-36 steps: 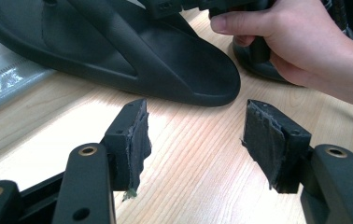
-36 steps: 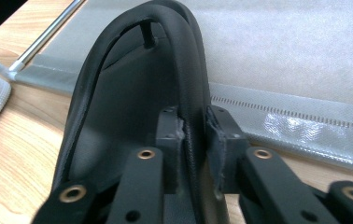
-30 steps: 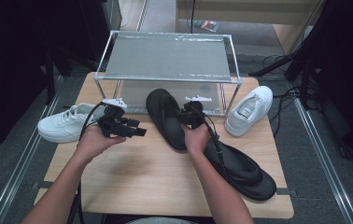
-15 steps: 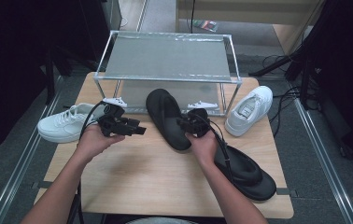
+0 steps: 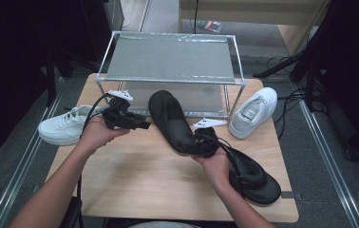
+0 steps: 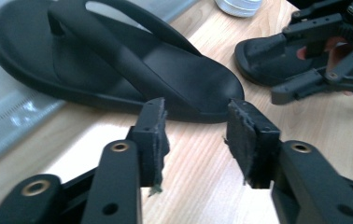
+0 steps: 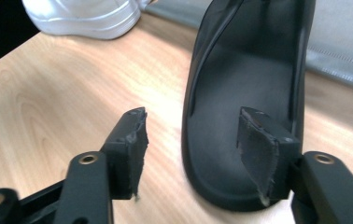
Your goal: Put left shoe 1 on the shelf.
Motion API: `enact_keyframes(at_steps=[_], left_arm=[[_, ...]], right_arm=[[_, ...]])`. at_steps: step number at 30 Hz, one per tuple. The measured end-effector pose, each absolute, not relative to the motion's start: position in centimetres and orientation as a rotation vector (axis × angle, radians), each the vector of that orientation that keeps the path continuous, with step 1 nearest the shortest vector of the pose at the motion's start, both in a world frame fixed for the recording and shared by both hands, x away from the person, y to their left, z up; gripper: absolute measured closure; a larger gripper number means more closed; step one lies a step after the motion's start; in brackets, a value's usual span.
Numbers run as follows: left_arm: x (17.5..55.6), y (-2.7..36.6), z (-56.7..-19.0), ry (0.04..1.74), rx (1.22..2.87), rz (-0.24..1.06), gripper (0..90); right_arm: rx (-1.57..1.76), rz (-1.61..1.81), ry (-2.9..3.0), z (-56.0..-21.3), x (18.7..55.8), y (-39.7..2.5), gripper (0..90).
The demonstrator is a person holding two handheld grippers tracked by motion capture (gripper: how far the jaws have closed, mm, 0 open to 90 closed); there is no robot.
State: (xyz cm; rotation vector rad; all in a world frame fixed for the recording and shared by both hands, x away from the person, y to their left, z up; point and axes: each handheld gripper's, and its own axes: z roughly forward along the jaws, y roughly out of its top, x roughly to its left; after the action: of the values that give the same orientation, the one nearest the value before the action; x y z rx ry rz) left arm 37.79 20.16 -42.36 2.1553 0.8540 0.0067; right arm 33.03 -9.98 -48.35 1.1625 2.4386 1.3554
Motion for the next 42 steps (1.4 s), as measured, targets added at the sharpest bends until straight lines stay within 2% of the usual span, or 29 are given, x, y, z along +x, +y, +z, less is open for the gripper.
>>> enact_keyframes(at_steps=[7, 14, 15, 17, 21, 25, 27, 29, 32, 33, 34, 42], left_arm=[[39.0, 20.0, -41.2, 0.858, 2.138, 0.012, 66.4], [40.4, 19.3, -39.0, 0.799, 2.153, 0.039, 82.8], [40.7, 19.2, -38.7, 0.793, 2.151, 0.053, 82.8], [41.2, 19.0, -37.9, 0.781, 2.153, 0.083, 89.8], [42.5, 18.5, -36.5, 0.763, 2.160, 0.093, 90.0], [44.1, 17.9, -35.0, 0.763, 2.182, 0.138, 90.0], [44.5, 17.9, -34.7, 0.766, 2.180, 0.145, 90.0], [45.1, 17.8, -34.2, 0.777, 2.180, 0.161, 90.0], [46.2, 17.7, -33.6, 0.788, 2.155, 0.168, 90.0], [46.2, 17.7, -33.6, 0.788, 2.155, 0.168, 90.0], [46.7, 17.7, -33.3, 0.788, 2.151, 0.181, 90.0], [48.7, 17.9, -33.3, 0.809, 2.193, 0.215, 90.0]], right_arm=[[1.173, 1.365, 2.465, -48.9, 31.9, -10.8, 41.1], [1.178, 1.370, 2.480, -50.0, 30.8, -11.3, 43.7], [1.178, 1.370, 2.480, -50.0, 30.8, -11.3, 43.7], [1.175, 1.359, 2.480, -50.4, 30.7, -11.3, 45.0], [1.189, 1.347, 2.483, -51.0, 30.8, -11.4, 48.9], [1.172, 1.325, 2.447, -51.0, 31.0, -11.9, 59.4], [1.180, 1.320, 2.438, -51.1, 31.0, -12.0, 60.9], [1.200, 1.331, 2.435, -51.3, 31.1, -12.1, 67.2], [1.196, 1.319, 2.439, -51.6, 31.1, -12.3, 84.4], [1.196, 1.319, 2.439, -51.6, 31.1, -12.3, 84.4], [1.189, 1.292, 2.445, -51.8, 31.1, -12.3, 88.7], [1.209, 1.179, 2.478, -52.8, 31.3, -11.7, 90.0]])
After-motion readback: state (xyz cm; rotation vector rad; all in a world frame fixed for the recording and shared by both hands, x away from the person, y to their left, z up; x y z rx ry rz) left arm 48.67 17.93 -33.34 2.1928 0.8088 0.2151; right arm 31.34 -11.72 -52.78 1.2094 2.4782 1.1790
